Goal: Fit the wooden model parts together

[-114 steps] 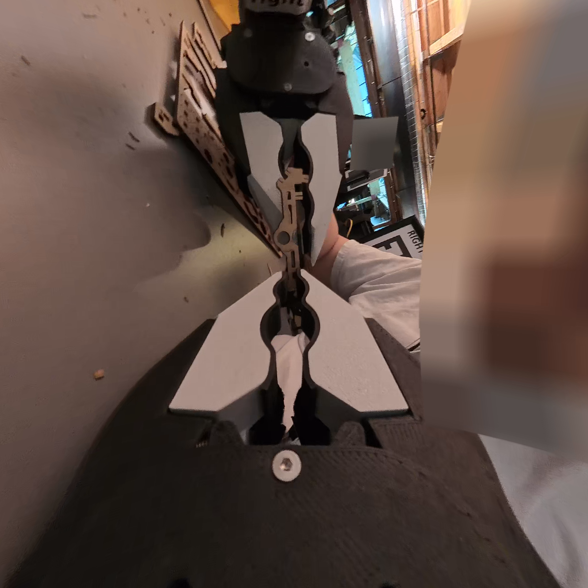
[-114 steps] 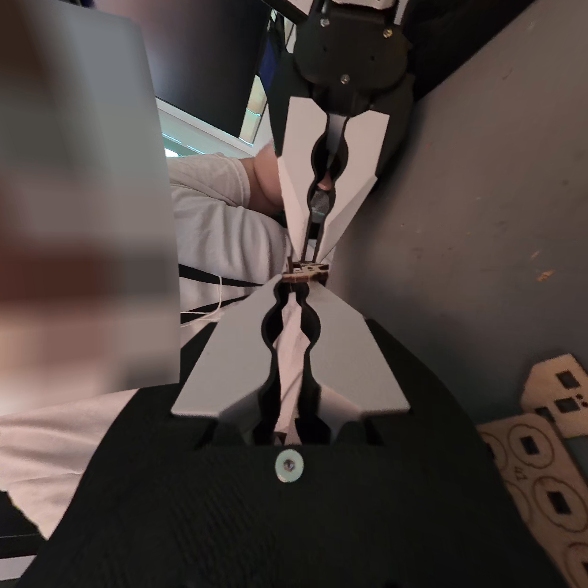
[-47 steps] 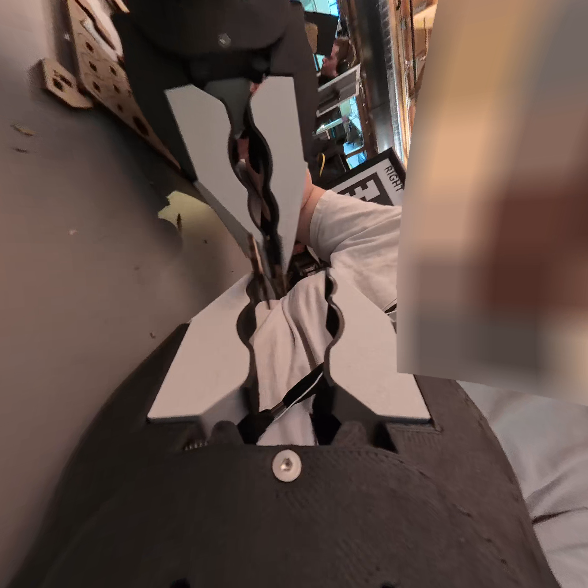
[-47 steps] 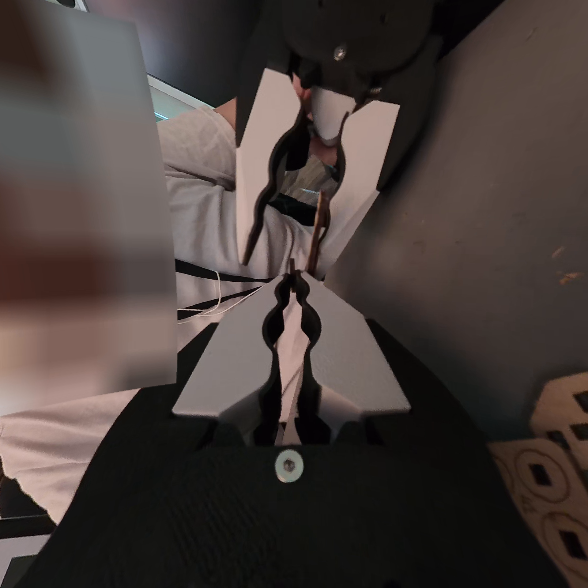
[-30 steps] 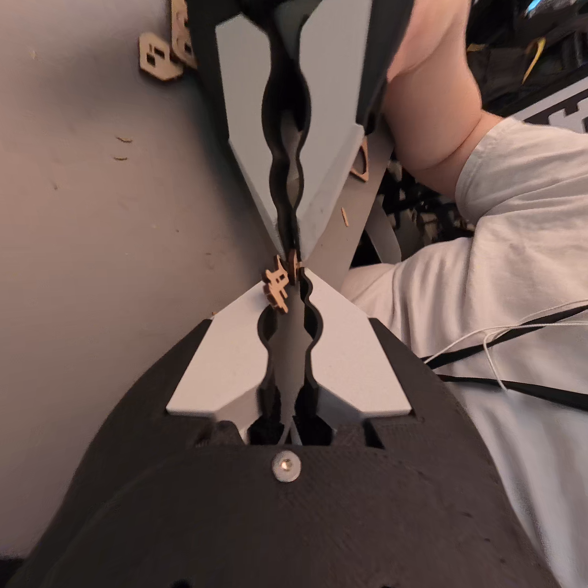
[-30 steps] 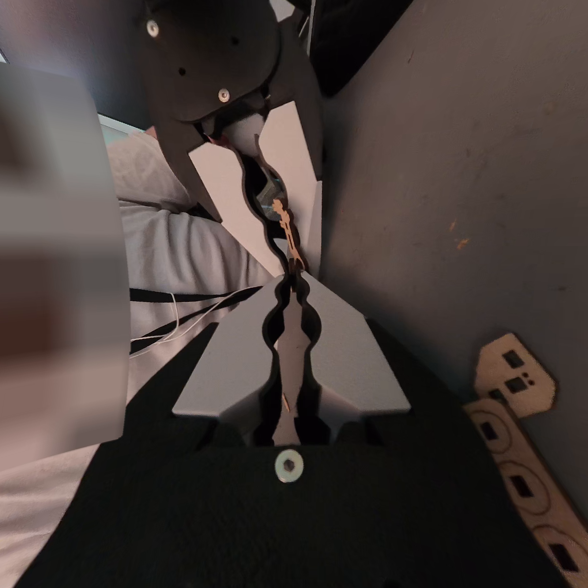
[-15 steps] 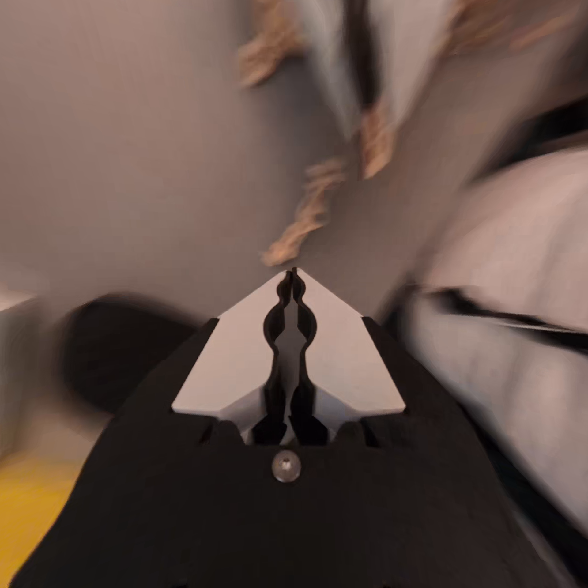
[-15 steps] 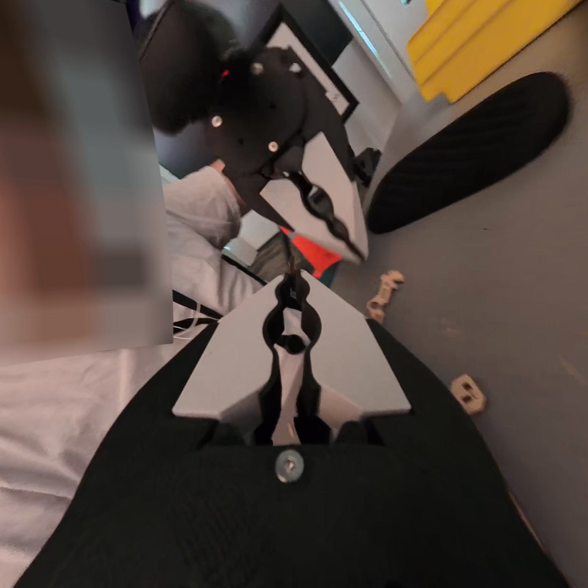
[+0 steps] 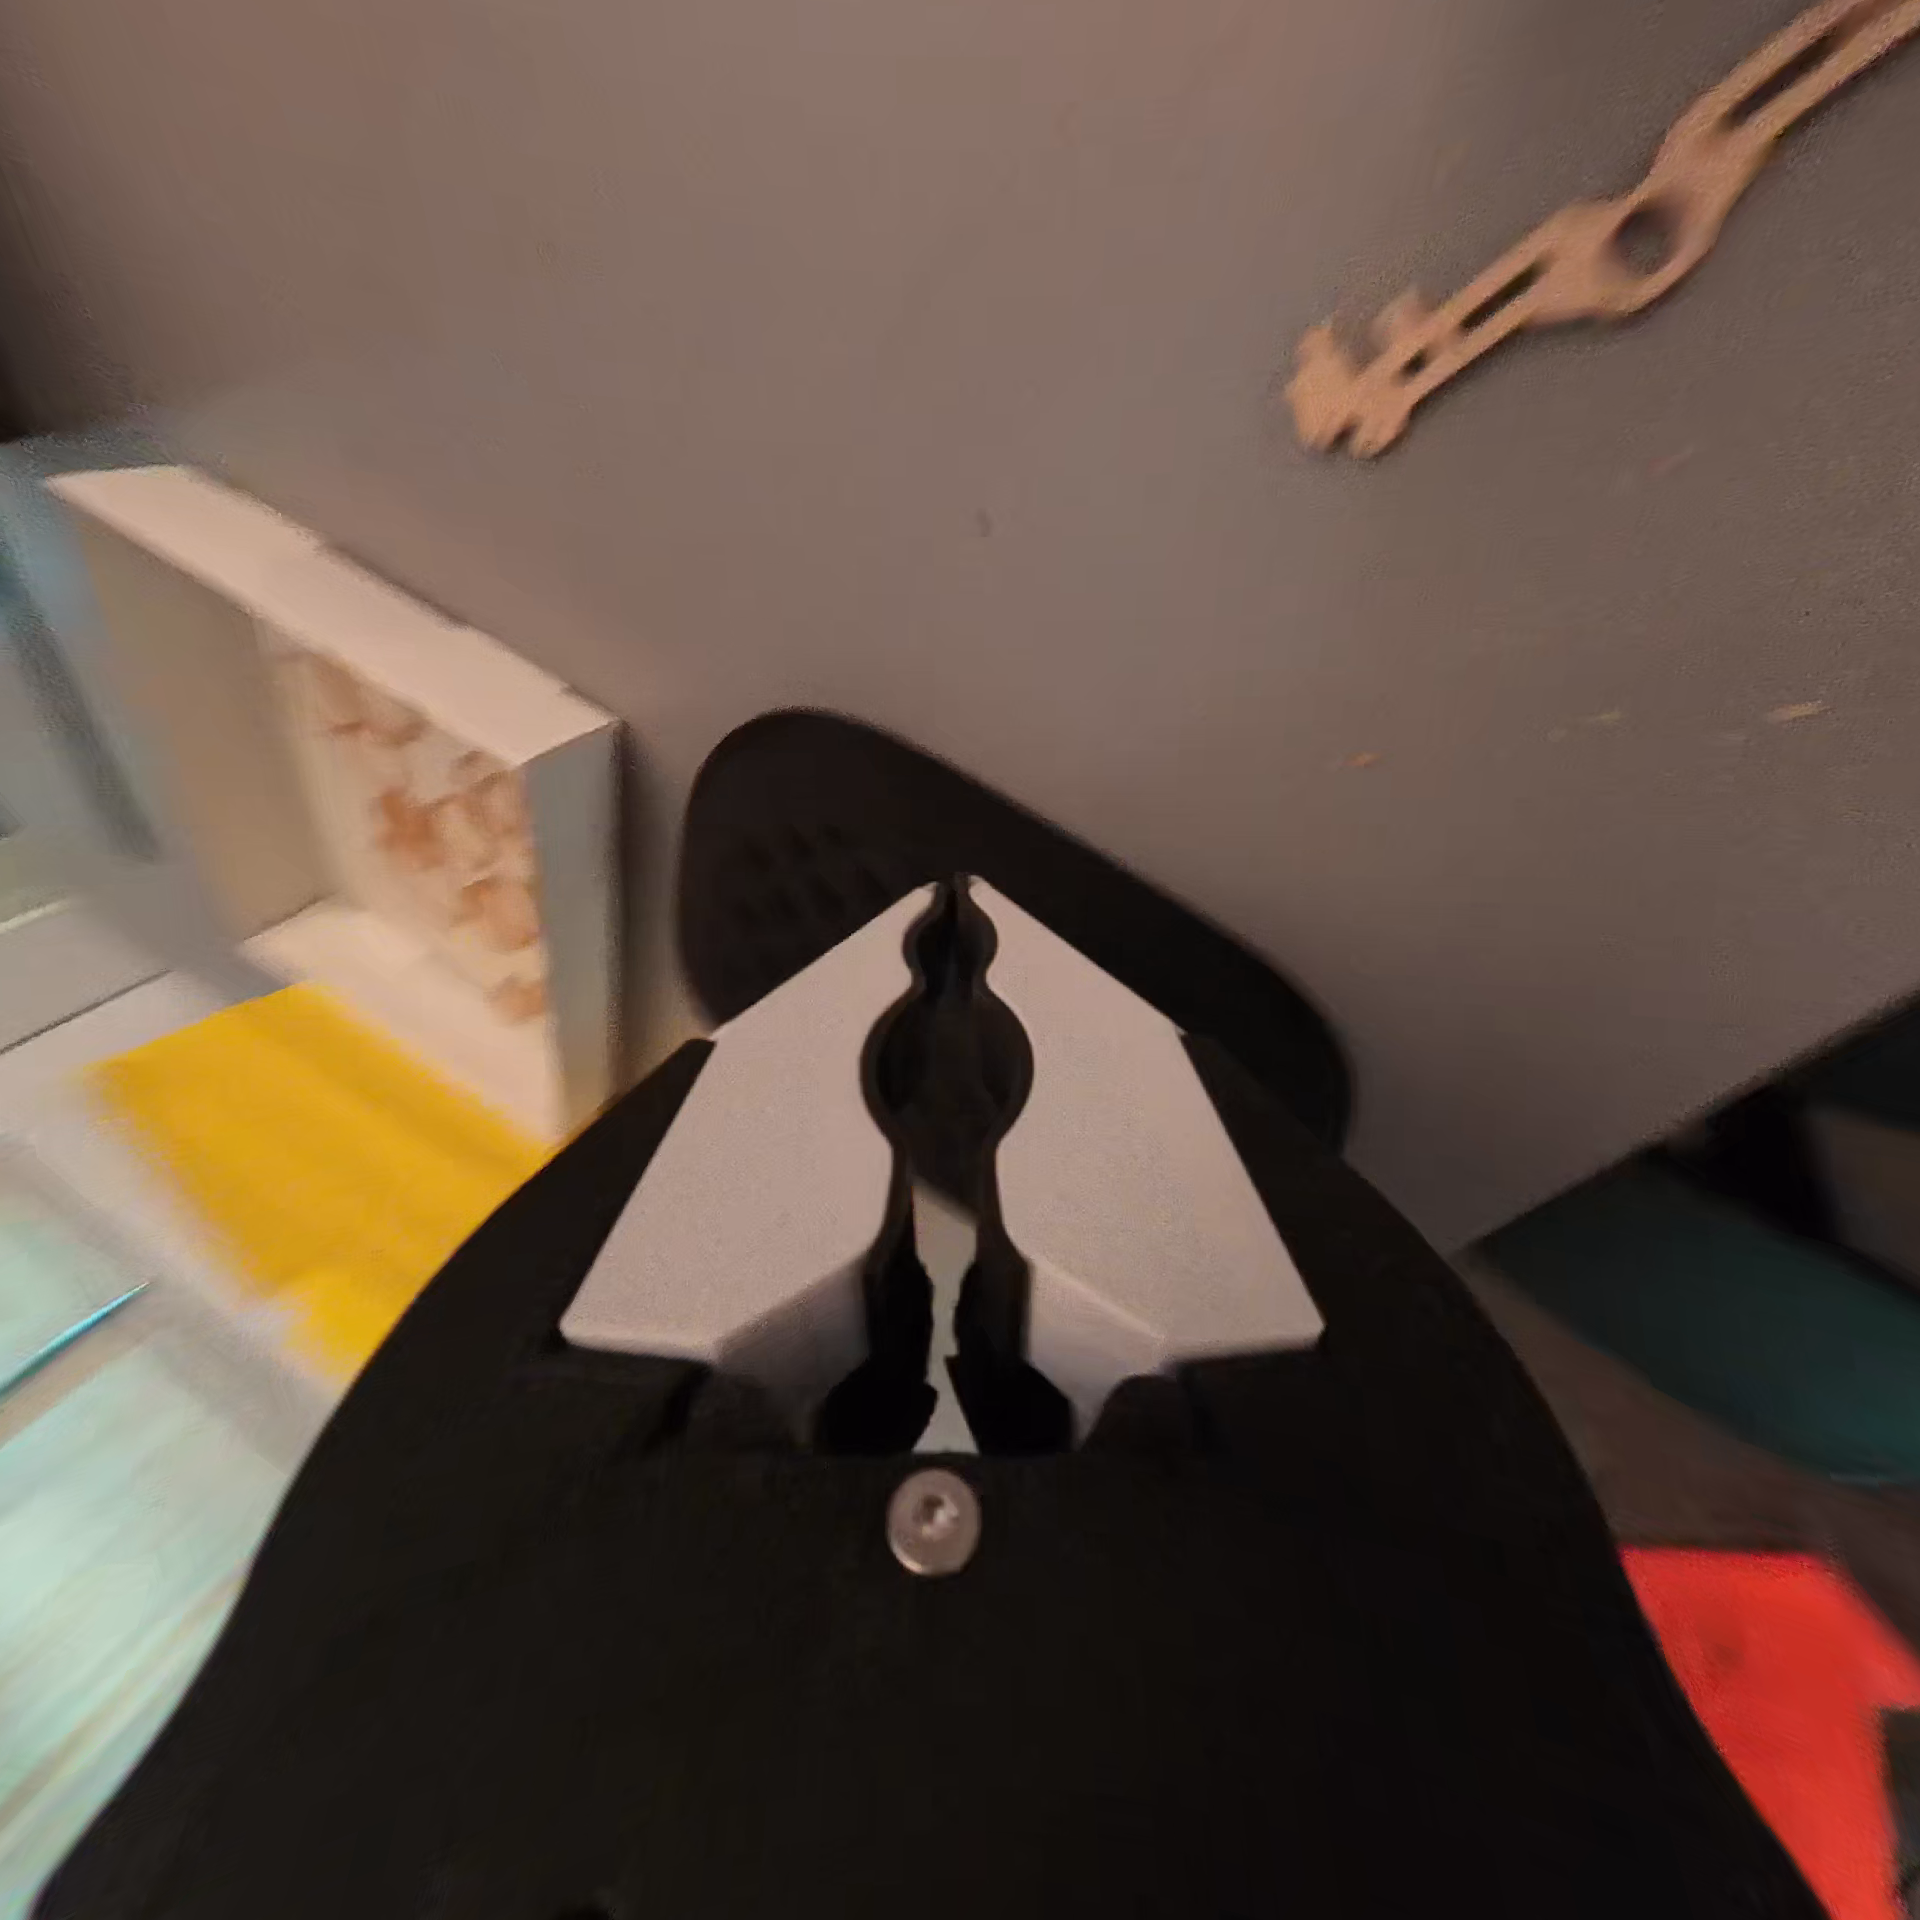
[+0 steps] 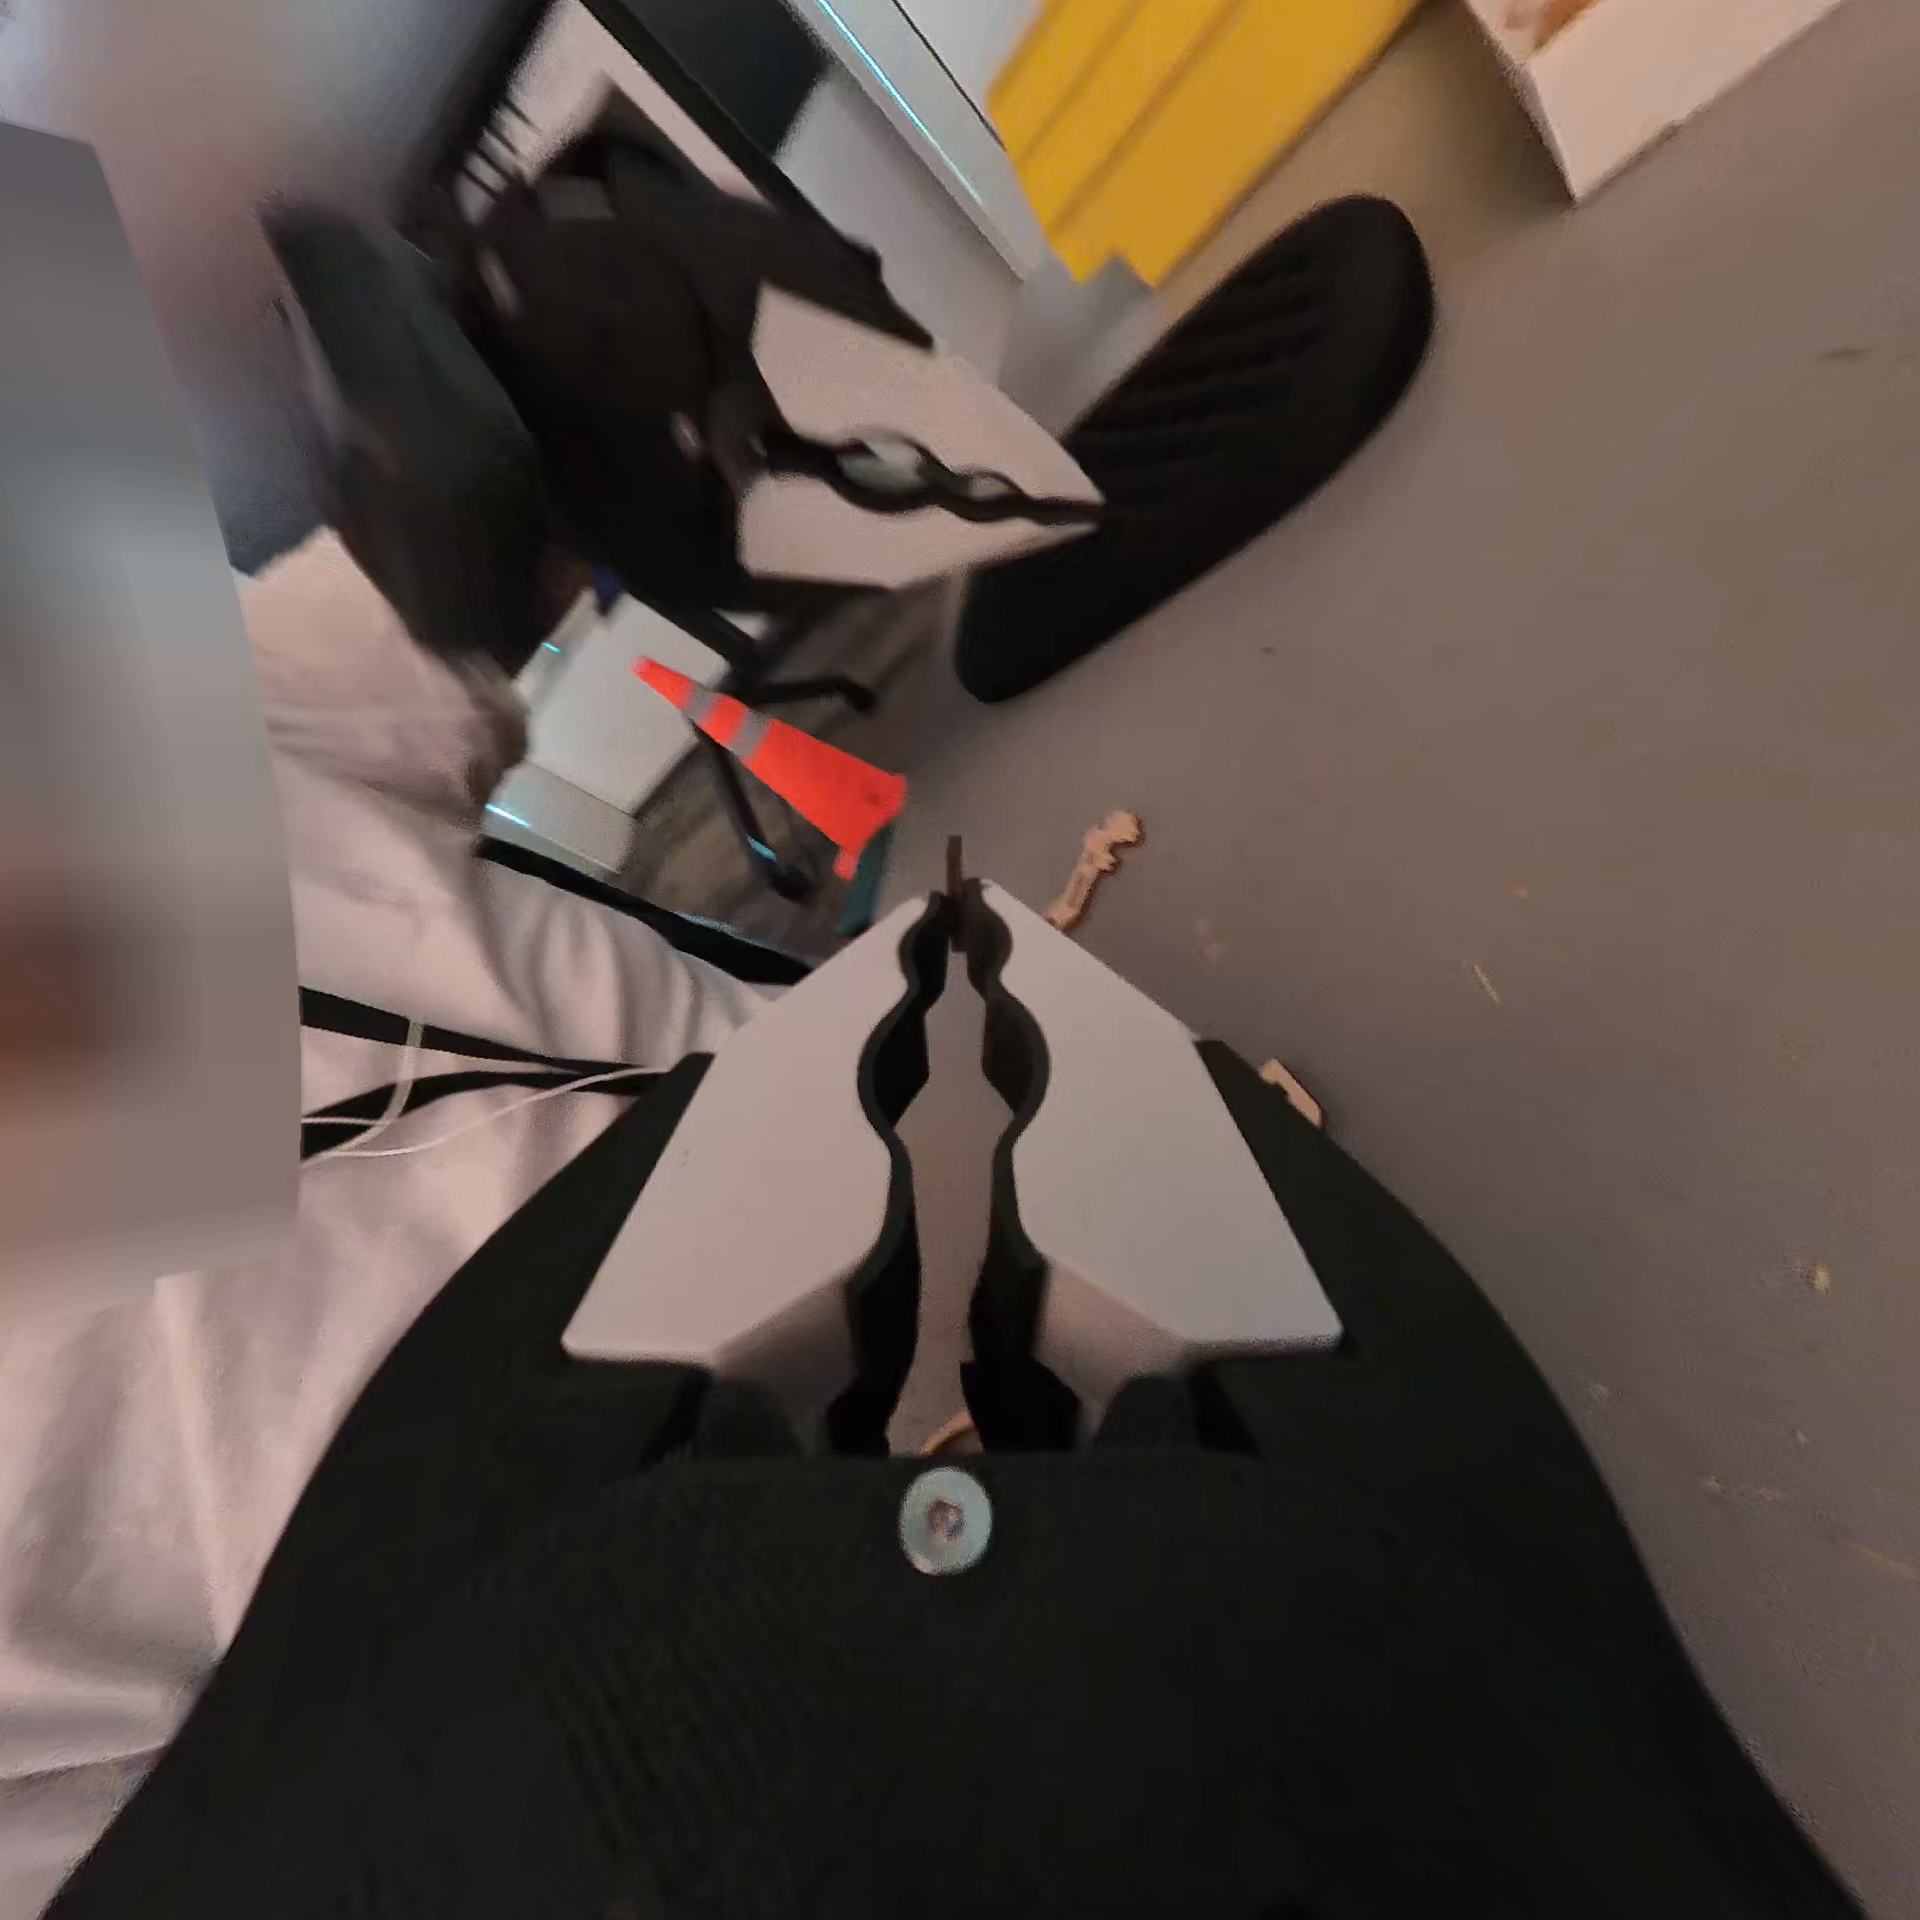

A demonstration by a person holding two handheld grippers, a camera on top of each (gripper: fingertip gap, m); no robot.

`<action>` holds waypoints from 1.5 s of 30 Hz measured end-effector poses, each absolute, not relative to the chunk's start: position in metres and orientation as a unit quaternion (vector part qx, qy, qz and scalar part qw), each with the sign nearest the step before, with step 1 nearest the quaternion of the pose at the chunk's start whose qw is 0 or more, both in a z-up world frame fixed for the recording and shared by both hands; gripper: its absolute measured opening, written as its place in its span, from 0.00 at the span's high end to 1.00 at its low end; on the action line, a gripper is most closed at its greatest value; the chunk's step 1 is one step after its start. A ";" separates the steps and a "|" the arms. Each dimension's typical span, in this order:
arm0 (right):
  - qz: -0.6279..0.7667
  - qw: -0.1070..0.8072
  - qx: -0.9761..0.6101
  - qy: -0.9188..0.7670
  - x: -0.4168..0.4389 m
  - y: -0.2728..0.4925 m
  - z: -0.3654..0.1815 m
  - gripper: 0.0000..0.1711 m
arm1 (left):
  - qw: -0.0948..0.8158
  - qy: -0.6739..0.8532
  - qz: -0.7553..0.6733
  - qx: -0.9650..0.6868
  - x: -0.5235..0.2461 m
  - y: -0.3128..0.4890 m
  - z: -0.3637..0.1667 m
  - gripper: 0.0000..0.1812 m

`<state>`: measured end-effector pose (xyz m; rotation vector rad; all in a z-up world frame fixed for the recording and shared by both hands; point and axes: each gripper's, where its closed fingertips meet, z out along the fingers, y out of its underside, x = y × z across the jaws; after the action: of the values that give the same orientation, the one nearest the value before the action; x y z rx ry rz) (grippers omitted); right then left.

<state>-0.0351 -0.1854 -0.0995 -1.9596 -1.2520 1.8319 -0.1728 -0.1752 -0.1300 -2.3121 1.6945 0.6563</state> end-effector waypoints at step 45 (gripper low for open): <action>0.480 0.125 -0.784 -0.374 -0.054 -0.236 -0.155 0.99 | 0.330 0.694 -0.140 -0.624 -0.087 -0.207 -0.162 0.91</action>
<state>-0.0542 -0.2355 -0.1547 -2.2845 -1.0893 1.3986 -0.0871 -0.2067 -0.1619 -1.6323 1.8165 -0.3662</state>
